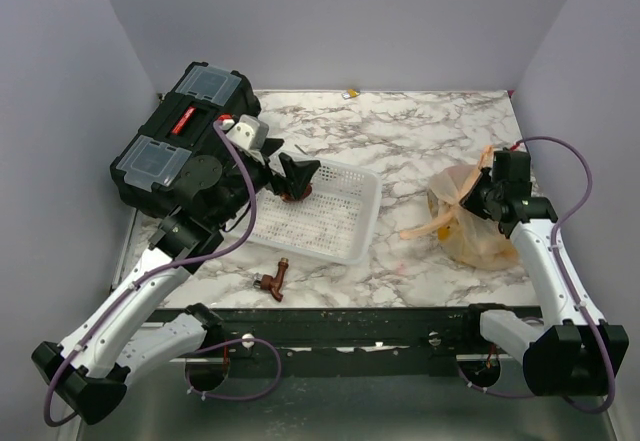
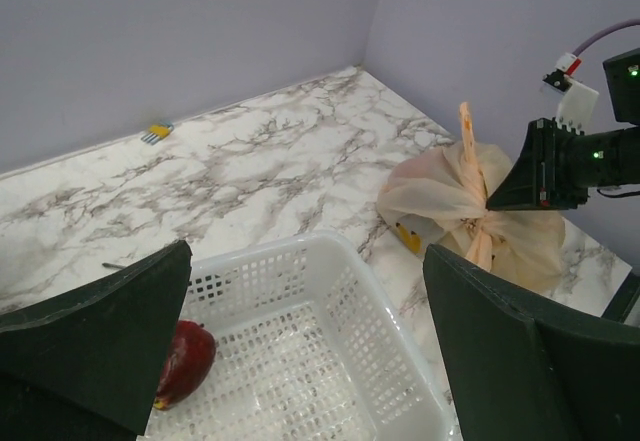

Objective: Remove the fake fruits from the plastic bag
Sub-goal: Move the plastic bag to the center of the board.

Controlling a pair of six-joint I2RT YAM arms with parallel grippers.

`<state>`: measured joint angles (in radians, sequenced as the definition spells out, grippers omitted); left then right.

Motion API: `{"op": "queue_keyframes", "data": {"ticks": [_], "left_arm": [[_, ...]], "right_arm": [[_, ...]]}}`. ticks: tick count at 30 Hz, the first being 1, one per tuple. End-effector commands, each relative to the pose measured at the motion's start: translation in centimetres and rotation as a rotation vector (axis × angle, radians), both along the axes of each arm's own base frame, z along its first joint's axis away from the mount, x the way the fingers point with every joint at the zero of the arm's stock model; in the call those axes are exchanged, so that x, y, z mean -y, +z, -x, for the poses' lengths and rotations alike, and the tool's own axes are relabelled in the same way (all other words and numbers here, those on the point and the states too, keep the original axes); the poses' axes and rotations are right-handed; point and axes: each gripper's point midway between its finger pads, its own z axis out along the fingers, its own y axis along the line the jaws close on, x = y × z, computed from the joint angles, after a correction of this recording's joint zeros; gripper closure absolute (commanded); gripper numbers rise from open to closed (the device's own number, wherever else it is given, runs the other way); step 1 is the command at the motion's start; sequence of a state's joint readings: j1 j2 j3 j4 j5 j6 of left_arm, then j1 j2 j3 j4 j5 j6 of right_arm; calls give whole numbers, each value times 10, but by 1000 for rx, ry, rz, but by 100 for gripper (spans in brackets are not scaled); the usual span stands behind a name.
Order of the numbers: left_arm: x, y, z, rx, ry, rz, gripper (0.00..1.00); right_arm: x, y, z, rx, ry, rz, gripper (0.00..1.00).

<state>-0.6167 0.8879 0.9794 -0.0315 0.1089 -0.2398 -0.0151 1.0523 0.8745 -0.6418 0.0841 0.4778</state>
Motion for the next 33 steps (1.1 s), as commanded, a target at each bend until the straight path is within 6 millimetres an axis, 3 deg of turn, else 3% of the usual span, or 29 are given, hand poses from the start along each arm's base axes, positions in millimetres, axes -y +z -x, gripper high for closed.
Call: {"op": "queue_keyframes", "data": {"ticks": [1, 14, 23, 28, 33], "left_arm": [[11, 2, 8, 9, -62, -1, 1], [49, -26, 10, -94, -187, -52, 1], [98, -77, 18, -190, -287, -190, 1], [115, -94, 28, -163, -326, -272, 1], [126, -109, 29, -169, -316, -328, 1]], "right_arm": [[-38, -3, -4, 15, 161, -153, 85], [-120, 2, 38, -8, 455, -420, 92], [-163, 1, 54, -42, 569, -386, 89], [-162, 8, 51, -2, 541, -375, 74], [-139, 7, 50, -20, 412, -294, 62]]}}
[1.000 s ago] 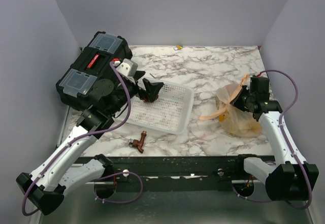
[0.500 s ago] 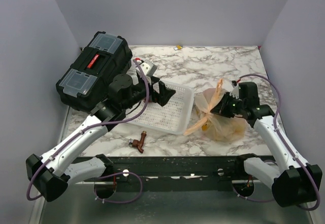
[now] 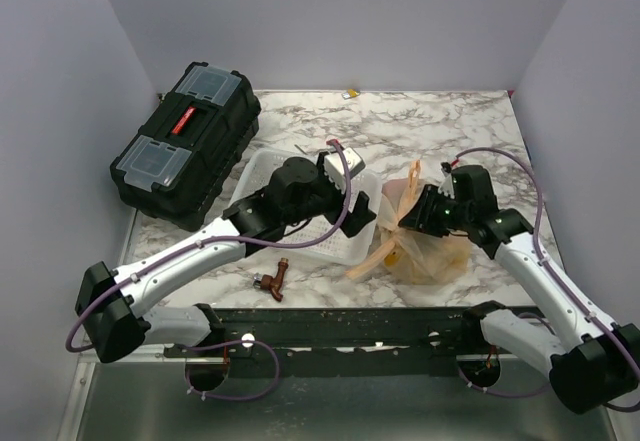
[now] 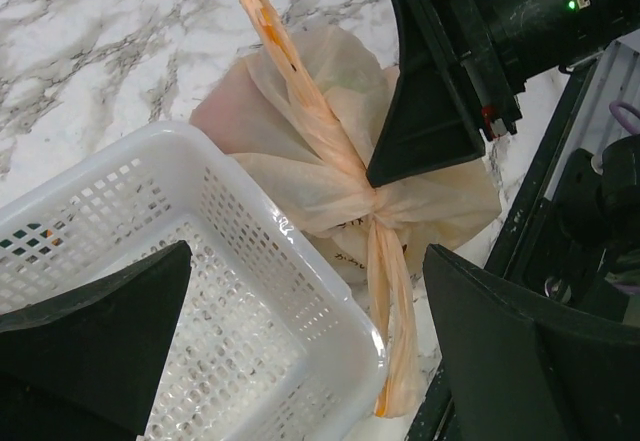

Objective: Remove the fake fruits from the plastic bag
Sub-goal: Move the plastic bag to the center of the board, then untie the plastic bag at the center of the board.

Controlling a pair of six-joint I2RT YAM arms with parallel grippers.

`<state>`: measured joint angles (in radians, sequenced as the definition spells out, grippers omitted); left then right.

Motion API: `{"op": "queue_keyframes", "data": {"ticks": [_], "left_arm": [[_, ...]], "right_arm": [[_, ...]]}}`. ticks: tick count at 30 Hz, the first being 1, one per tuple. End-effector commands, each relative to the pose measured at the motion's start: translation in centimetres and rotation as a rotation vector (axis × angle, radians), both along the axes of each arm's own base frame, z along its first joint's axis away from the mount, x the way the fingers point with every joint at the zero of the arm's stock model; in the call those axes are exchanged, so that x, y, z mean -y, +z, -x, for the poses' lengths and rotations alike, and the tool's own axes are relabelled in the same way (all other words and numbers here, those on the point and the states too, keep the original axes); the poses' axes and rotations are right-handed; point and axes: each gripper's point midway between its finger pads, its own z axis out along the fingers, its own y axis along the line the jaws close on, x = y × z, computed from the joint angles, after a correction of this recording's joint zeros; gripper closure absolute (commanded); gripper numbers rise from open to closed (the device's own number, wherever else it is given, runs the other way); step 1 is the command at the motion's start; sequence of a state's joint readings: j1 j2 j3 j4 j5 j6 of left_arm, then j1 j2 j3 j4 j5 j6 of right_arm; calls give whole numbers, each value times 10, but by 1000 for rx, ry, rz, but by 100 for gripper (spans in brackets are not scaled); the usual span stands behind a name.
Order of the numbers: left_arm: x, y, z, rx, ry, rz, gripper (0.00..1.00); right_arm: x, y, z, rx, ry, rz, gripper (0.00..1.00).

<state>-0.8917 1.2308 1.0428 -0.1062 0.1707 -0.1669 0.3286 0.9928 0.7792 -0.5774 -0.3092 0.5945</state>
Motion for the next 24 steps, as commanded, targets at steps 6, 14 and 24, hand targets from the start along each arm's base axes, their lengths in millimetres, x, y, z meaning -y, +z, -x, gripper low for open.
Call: {"op": "queue_keyframes", "data": {"ticks": [6, 14, 24], "left_arm": [[16, -15, -2, 50, 7, -99, 2], [28, -32, 6, -36, -35, -133, 7], [39, -41, 5, -174, 13, -128, 11]], "right_arm": [[51, 12, 11, 69, -250, 137, 34], [28, 15, 20, 95, -157, 8, 29], [36, -9, 13, -16, -199, 112, 3]]}}
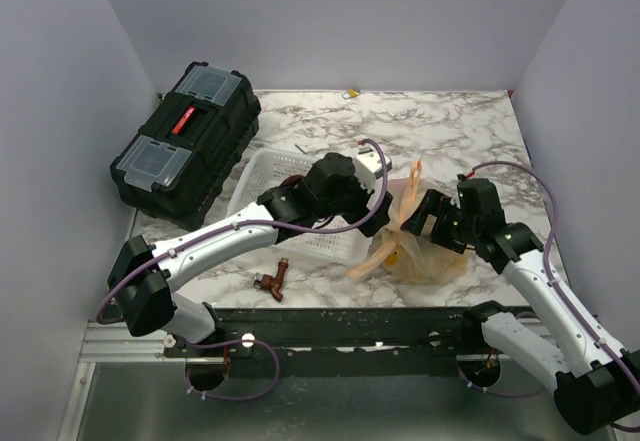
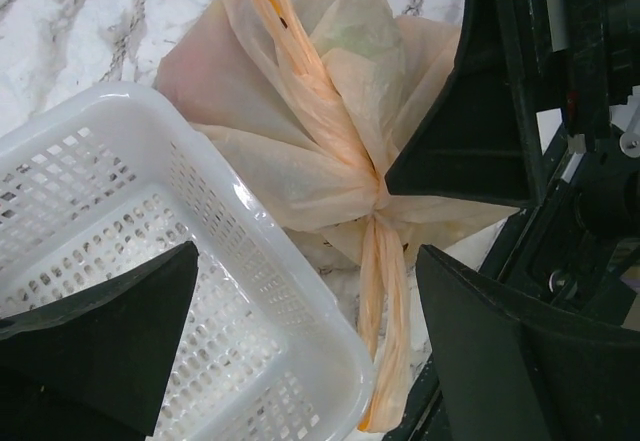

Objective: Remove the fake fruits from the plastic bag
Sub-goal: Untie the plastic bag at the center of the board.

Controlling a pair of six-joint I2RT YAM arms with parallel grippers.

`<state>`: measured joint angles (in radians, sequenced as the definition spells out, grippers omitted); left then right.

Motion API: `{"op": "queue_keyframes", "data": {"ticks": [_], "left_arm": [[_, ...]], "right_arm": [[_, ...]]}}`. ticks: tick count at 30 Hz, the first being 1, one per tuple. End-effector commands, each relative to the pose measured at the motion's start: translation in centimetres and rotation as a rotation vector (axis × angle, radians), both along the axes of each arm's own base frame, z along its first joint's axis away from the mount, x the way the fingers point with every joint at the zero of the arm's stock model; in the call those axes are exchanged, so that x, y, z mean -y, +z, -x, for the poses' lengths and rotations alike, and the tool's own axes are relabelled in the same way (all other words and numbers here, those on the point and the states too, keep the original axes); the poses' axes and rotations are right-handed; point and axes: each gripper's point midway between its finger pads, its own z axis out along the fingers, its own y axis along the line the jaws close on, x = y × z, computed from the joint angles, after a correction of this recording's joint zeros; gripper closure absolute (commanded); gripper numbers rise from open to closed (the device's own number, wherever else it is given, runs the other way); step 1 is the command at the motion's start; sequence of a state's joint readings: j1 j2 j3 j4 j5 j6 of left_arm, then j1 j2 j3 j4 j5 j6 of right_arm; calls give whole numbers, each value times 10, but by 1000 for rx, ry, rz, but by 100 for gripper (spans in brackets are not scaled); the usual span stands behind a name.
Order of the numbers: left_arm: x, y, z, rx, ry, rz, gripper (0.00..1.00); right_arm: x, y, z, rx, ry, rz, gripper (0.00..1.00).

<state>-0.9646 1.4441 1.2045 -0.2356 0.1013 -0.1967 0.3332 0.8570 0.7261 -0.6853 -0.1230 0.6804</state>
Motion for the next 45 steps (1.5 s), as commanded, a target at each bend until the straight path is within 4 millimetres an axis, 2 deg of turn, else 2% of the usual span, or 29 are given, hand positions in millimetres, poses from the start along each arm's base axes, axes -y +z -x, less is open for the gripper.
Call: {"op": "queue_keyframes", "data": {"ticks": [1, 8, 10, 13, 15, 17, 22, 26, 27, 29, 31, 33, 35, 36, 37, 38, 40, 42, 43, 45], "left_arm": [[3, -2, 8, -72, 19, 24, 11], [10, -2, 13, -119, 4, 48, 11], [16, -6, 13, -135, -15, 41, 9], [25, -12, 13, -147, -45, 39, 8], [32, -14, 12, -142, -63, 40, 8], [39, -16, 9, -127, -76, 33, 8], [50, -24, 3, -62, -108, -32, 8], [55, -34, -1, 16, -142, -110, 8], [53, -36, -4, 36, -130, -132, 9], [45, -36, -8, 55, -97, -147, 11], [40, -35, -4, 58, -100, -139, 12], [37, -37, 4, 47, -128, -129, 11], [36, -36, 10, 36, -141, -115, 10], [36, -35, 10, 38, -136, -106, 10], [34, -34, 10, 39, -127, -100, 10], [34, -32, 9, 44, -119, -92, 10], [33, -29, 10, 52, -116, -70, 8], [35, -28, 11, 53, -126, -61, 6], [37, -30, 11, 47, -132, -64, 6], [41, -33, 10, 46, -142, -74, 4]], "right_arm": [[0, 0, -4, -12, -10, 32, 5], [0, -13, -8, -45, -47, 79, 18], [-1, -12, -8, -32, -53, 66, 30], [-1, 2, -9, 48, -59, 27, 54], [-1, 13, -8, 109, -51, 6, 65], [0, 18, -7, 144, -50, -3, 80], [0, 27, -6, 175, -28, -2, 99], [-1, 29, -5, 170, -16, -2, 99], [-4, 29, -4, 165, -5, -17, 90], [-12, 26, -3, 151, 19, -46, 57], [-18, 23, -6, 146, 33, -67, 36], [-20, 14, -10, 122, 29, -69, 30], [-18, 6, -14, 88, 0, -46, 33], [-14, 1, -17, 83, -22, -24, 39], [-9, -3, -19, 81, -46, -5, 53], [-6, -7, -19, 73, -63, 10, 62], [-5, -12, -16, 55, -65, 16, 76], [-4, -14, -14, 61, -64, 14, 94], [-4, -10, -13, 77, -63, 2, 99], [-5, 0, -11, 120, -56, -20, 99]]}}
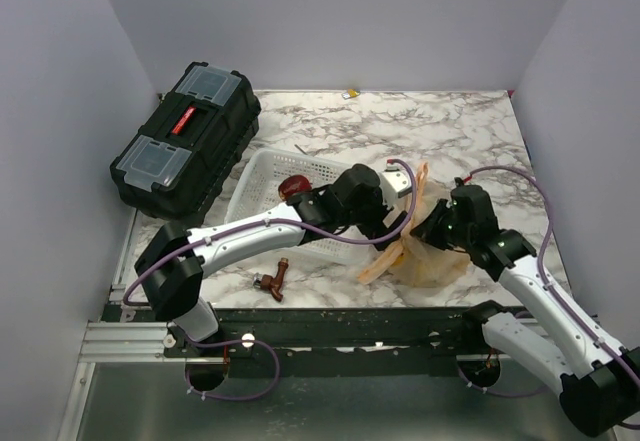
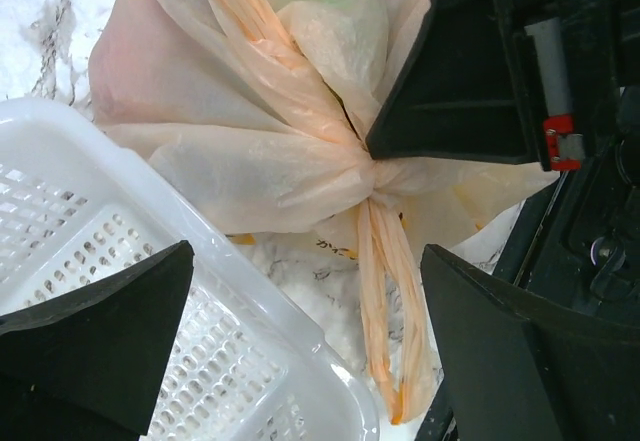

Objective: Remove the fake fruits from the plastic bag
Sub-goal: Untie the plastic bag at the center of the board.

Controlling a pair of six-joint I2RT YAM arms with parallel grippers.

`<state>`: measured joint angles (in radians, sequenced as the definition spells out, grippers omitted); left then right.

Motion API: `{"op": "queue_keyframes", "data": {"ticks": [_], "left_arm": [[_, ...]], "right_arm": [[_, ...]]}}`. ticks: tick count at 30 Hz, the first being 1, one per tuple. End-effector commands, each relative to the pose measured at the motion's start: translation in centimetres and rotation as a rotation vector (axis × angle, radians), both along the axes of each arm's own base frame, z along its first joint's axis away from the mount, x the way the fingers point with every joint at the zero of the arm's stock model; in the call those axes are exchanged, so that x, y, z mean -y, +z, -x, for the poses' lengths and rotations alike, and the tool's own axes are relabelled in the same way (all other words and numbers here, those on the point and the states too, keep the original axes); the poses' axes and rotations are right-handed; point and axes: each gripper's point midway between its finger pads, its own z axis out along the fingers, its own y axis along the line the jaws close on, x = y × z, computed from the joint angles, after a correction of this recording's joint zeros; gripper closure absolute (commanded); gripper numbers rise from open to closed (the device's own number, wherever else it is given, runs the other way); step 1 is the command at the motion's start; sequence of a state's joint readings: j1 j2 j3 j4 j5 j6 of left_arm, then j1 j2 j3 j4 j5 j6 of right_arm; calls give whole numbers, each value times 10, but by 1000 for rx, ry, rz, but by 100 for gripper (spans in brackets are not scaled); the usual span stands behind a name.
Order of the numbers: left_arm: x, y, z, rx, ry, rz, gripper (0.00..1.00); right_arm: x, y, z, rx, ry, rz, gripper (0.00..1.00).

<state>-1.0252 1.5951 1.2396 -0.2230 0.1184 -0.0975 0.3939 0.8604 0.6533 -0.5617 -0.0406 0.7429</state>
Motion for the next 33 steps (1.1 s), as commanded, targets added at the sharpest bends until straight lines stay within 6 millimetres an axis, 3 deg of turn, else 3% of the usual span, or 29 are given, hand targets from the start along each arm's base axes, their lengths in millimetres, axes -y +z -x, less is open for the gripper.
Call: {"op": "queue_keyframes", "data": {"ticks": [1, 6, 13, 18, 24, 31, 33], "left_arm": [[12, 13, -4, 31, -21, 42, 3], [21, 5, -15, 78, -38, 7, 3], [37, 1, -33, 100, -10, -13, 13], [49, -5, -27, 54, -47, -2, 25], [51, -16, -13, 20, -92, 13, 24], [59, -32, -19, 7, -73, -33, 26], [59, -33, -24, 16, -52, -37, 35]], "right_arm": [[3, 18, 0, 102, -11, -23, 99], [17, 40, -2, 195, -74, -12, 99], [11, 36, 2, 147, -41, -21, 99], [9, 41, 0, 166, -51, -41, 99], [11, 49, 0, 175, -58, -39, 99], [13, 56, 1, 193, -65, -42, 99], [14, 56, 1, 187, -66, -36, 99]]}}
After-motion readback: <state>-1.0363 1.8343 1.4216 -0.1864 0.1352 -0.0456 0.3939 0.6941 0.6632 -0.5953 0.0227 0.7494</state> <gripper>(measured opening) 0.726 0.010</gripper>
